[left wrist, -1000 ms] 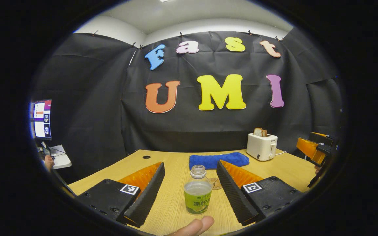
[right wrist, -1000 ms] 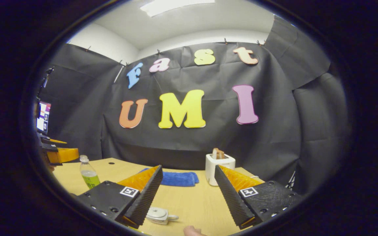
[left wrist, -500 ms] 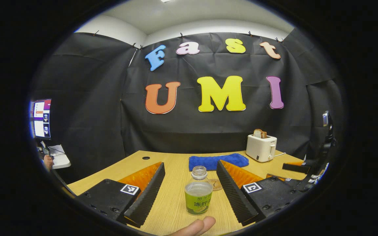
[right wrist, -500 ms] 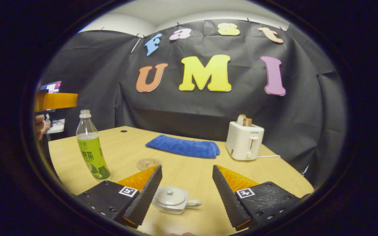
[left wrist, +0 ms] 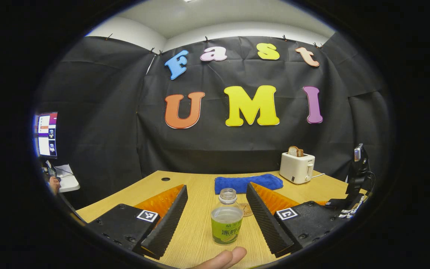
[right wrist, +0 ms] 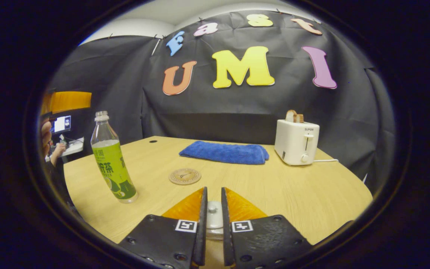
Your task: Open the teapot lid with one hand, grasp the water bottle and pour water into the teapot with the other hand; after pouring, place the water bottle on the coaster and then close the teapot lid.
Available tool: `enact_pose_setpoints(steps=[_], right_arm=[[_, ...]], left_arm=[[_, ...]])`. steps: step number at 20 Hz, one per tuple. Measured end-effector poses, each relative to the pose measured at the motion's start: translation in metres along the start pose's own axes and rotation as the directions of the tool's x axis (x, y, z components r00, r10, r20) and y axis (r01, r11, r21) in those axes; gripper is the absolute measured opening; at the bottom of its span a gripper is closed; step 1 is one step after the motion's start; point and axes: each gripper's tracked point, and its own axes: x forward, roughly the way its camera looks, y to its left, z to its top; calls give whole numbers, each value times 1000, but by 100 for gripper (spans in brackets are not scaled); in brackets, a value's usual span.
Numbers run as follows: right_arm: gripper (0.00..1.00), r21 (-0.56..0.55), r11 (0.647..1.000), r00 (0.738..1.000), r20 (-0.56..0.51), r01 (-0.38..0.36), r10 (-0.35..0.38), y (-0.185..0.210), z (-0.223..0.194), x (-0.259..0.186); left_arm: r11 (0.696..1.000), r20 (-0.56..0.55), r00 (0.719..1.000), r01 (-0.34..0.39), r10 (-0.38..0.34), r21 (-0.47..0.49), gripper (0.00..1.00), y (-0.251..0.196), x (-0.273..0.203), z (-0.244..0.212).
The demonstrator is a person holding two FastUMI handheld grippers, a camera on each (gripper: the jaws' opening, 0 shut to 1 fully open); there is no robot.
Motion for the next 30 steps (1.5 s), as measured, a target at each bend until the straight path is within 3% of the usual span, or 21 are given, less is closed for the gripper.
enact_pose_setpoints(steps=[2,5,6,12,20,24,30], right_arm=[[5,10,1000,1000,-1,-13,13,1,-2,-2],[6,20,1000,1000,15,-22,21,1,0,0],[0,33,999,1000,12,-27,27,0,1,0],[0,62,997,995,94,-43,37,-9,37,-26],[0,58,997,978,201,47,-57,-56,85,-65],[0,73,994,975,203,79,-93,-74,88,-69],[0,86,990,974,192,108,-123,-87,86,-70]], left_arm=[[1000,6,1000,12,-12,-4,99,-2,0,1],[999,10,999,53,-53,-10,99,-9,0,-2],[998,9,998,61,-60,-15,98,-12,1,-4],[994,28,995,102,-101,-37,99,-19,1,-12],[992,0,993,120,-120,-38,99,-21,11,-67],[987,2,989,151,-151,-55,99,-26,20,-91],[994,-1,994,106,-106,-14,98,-19,43,-110]])
